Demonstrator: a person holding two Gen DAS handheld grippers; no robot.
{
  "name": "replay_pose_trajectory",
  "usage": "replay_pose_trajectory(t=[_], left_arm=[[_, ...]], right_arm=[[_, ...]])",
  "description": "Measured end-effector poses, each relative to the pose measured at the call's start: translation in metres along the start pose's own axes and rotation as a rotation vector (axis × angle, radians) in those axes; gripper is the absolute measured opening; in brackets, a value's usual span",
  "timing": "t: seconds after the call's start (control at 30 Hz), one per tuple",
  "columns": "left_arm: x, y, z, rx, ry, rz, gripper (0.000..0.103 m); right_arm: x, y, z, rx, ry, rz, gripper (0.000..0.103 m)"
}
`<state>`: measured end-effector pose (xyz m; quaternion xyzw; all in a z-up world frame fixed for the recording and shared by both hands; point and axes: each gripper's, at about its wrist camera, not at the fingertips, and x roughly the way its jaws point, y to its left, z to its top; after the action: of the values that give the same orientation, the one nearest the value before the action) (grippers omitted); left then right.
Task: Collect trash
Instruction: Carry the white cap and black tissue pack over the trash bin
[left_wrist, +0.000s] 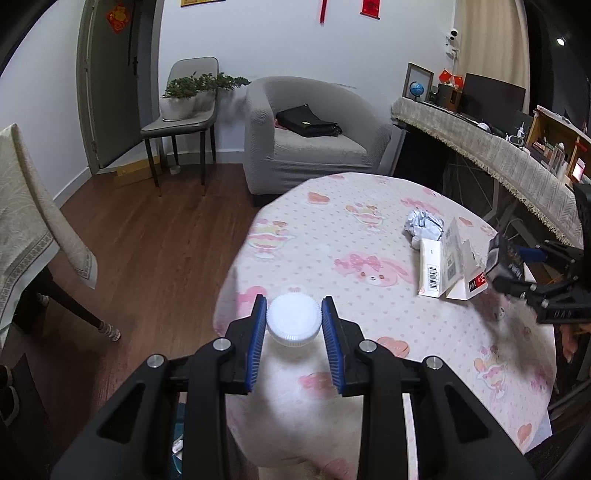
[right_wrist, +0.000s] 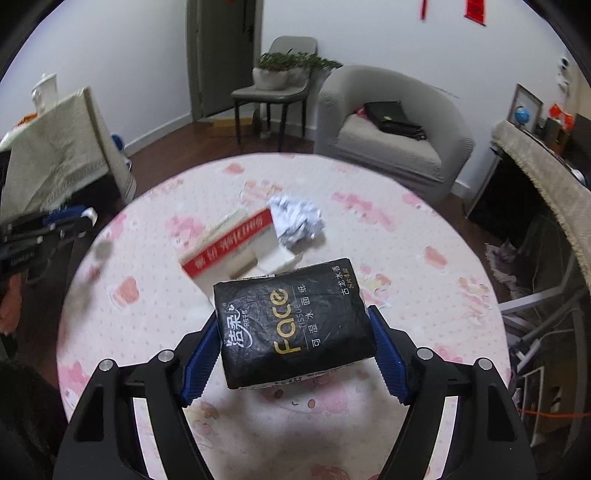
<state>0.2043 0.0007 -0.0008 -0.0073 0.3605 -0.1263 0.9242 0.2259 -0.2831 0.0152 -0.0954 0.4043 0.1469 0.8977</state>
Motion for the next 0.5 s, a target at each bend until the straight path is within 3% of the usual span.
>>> replay_pose_trajectory(t=[0.23,0.5], left_arm=[[-0.015,0.021,-0.007,-0.015,0.0,0.031,0.032],[-0.025,0.049,-0.02,-0.054,0.01,0.053,0.032]], right_arm=[[-0.011,0.016,0.016,0.013,-0.042,0.018,0.076],[-0.005,0.057,0.032,0.001,-0.049,0.096,0.076]])
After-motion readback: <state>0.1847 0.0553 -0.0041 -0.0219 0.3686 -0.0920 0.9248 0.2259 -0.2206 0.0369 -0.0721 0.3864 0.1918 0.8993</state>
